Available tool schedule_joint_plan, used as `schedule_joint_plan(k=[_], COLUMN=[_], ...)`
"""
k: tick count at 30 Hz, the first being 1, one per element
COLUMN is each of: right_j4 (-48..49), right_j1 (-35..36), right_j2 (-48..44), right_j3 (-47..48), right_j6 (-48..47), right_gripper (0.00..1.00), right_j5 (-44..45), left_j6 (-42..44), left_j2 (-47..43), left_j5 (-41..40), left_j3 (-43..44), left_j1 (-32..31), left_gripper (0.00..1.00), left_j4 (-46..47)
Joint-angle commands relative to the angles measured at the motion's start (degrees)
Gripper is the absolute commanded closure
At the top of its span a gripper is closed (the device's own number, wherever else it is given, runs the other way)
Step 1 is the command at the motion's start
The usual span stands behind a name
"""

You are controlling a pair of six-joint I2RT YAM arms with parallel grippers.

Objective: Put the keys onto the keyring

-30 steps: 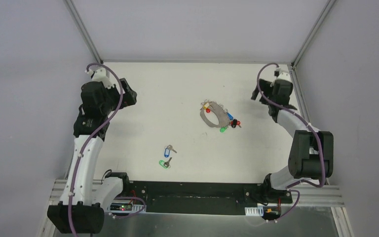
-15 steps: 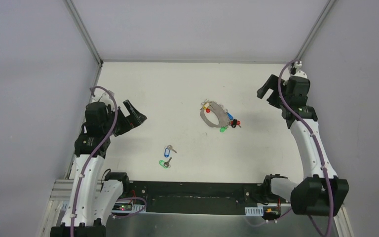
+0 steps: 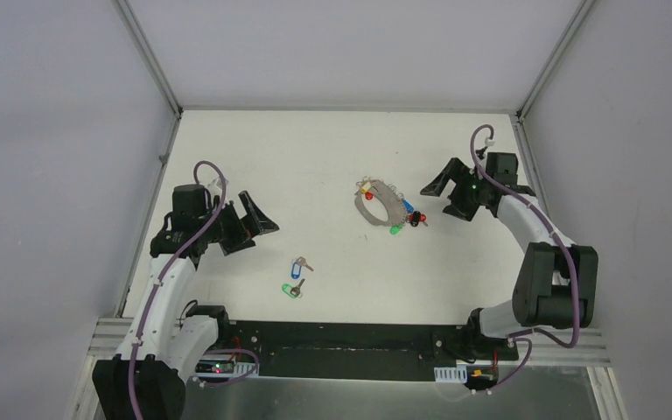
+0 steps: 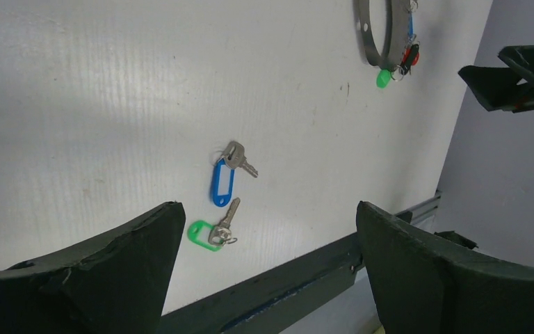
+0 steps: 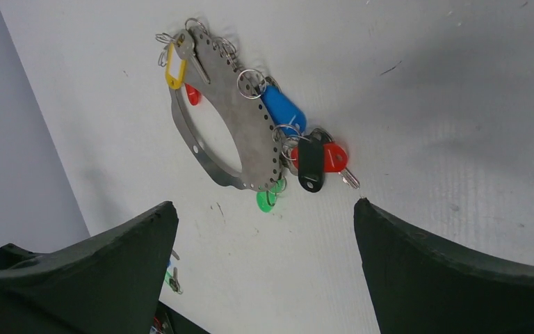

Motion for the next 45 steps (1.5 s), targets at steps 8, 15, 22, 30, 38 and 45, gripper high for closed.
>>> schedule_joint_plan(k=[8, 15, 22, 30, 38, 45], right_j4=[-6.6, -16.4, -20.0, -18.3, -13.9, -13.2], right_j1=[20.3, 32.2, 35.9, 37.4, 38.4, 41.3], right_j2=[11.5, 27.3, 32.4, 28.9, 21.6, 9.4], right_j3=[15.3, 31.8, 34.3, 26.4, 15.8, 10.3], right_j6=[-9.6, -15.1, -15.1, -16.0, -12.6, -8.9], right_gripper=[0.01, 0.03, 0.02, 0.01, 0.01, 0.00], right_j5=[12.8, 24.5, 27.2, 20.9, 7.0, 1.8], left_j6=[-8.8, -12.2, -14.6, -17.7, -20.0, -20.9], left_j2=[-1.0, -2.5, -5.7, -6.5, -3.4, -1.7], left_j5=[8.7, 8.3, 7.9, 6.8, 1.8, -0.6], left_j3=[-3.0, -5.0, -7.5, -8.8, -8.4, -8.3], left_j1=[-2.8, -4.7, -5.6, -7.7, -16.2, -20.0], left_gripper=[0.02, 0.02, 0.02, 0.02, 0.02, 0.03], left_j4=[11.7, 13.0, 13.6, 16.5, 19.3, 20.0])
